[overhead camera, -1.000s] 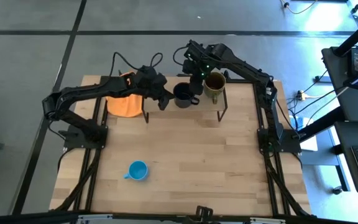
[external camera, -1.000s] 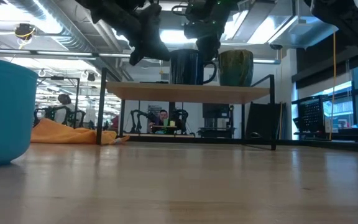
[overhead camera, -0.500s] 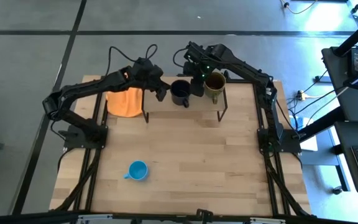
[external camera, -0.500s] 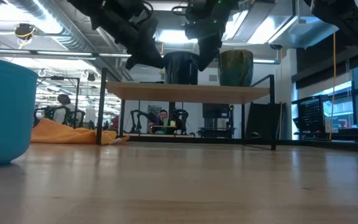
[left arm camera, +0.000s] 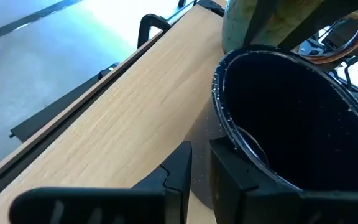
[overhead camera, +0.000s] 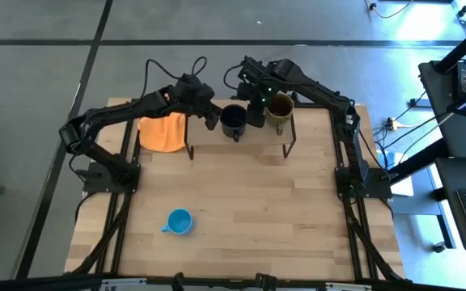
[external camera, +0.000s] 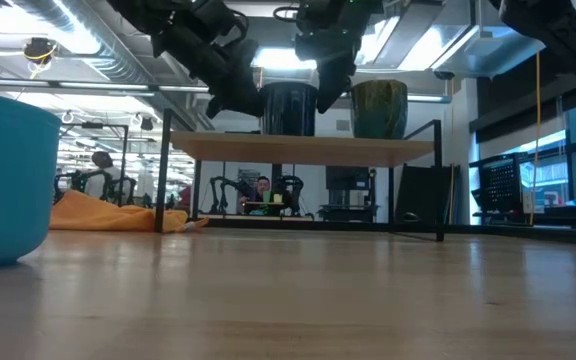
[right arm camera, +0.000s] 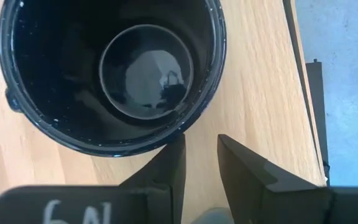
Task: Stack small to large cups/mugs on shelf
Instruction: Put the dark blue mug on the shelf
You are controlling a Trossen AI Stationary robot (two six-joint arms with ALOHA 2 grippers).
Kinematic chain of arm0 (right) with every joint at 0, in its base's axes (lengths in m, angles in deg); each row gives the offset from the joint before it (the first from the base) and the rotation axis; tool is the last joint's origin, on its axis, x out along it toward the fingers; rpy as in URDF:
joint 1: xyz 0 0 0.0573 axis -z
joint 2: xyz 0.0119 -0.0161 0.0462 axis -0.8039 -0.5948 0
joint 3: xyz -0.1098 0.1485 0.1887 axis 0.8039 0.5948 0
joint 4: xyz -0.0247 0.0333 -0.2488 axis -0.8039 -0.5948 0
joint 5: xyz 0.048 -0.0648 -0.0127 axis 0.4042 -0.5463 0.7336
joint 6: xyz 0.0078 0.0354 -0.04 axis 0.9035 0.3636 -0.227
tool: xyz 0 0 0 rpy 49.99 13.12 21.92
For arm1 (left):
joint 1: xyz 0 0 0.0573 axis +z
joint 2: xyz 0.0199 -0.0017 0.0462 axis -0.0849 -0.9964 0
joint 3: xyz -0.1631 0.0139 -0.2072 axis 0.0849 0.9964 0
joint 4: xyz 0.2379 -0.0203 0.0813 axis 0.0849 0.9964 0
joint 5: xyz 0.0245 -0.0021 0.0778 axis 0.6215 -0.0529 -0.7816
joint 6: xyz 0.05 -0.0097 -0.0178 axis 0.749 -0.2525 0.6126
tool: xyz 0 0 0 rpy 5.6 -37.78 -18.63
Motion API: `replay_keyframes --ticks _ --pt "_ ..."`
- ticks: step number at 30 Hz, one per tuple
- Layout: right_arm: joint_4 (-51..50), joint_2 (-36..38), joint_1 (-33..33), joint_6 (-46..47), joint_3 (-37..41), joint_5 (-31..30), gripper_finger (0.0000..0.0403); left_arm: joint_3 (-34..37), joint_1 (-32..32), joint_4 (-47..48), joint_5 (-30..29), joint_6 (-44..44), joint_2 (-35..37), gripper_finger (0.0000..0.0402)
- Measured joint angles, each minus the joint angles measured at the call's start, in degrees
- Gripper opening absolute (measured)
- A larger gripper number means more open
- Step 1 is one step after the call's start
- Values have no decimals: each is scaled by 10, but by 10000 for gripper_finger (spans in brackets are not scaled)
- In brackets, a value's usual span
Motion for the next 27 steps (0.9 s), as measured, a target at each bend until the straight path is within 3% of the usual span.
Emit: replay_keyframes --ticks 11,19,27 --pt "10 0 1 -1 0 -42 94 0 39 81 3 16 42 43" --pt "31 0 2 -4 0 -42 94 0 -22 105 15 -20 81 43" --pt "35 0 7 -16 0 -42 94 0 -61 106 -16 -34 74 43"
